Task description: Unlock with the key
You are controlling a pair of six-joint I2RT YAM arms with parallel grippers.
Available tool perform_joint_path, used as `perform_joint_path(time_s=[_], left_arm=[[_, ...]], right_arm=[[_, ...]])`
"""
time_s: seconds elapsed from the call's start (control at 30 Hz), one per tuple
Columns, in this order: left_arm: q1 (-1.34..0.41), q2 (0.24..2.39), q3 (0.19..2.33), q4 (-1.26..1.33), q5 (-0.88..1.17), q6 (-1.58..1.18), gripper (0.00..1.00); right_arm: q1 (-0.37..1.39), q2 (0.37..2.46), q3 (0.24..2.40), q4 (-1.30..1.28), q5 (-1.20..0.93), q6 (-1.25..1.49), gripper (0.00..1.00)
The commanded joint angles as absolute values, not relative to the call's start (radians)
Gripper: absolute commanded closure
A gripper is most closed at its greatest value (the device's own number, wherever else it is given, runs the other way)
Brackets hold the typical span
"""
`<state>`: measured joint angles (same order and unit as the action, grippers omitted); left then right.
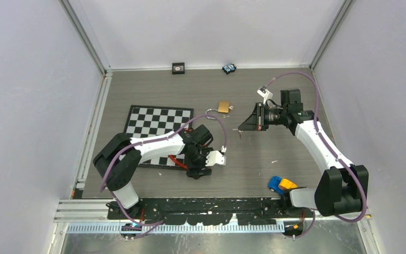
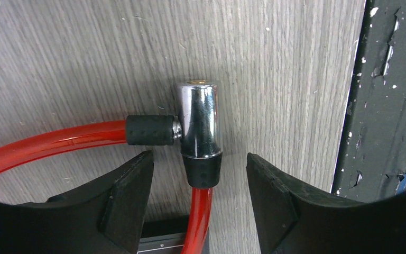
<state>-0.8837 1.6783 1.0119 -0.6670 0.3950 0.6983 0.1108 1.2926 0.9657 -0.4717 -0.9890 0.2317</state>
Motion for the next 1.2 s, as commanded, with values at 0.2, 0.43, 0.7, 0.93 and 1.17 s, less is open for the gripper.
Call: perform_joint_path(time_s=[0.2,0.43,0.7,0.93,1.17], left_arm=[[-0.903,1.725,1.062,-0.666,0.356,0.605,0.4],[-0.91,1.712,1.044,-0.665,0.351,0.608,0.63],[-0.909,1.622,1.031,-0.643,0.348,0.635,1.0],[-0.892,1.472,1.049,-0.585,0.303,0.716,1.0],[-0.771,1.317,1.042,-0.417,0.337,0.71,1.0]], right_arm=[[0.103,1.26,0.956,-0.429,-1.023,0.228,0.99],[0.099,1.262,0.956,-0.428,-1.028,0.227,0.99],[0.098,1.256,0.962,-0.377,-1.018,0.332,0.99],[0.098,1.289,0.989,-0.341,-1.005,0.482,0.99],[0.119,1.296,0.963,-0.259,-1.02,0.641,0.99]])
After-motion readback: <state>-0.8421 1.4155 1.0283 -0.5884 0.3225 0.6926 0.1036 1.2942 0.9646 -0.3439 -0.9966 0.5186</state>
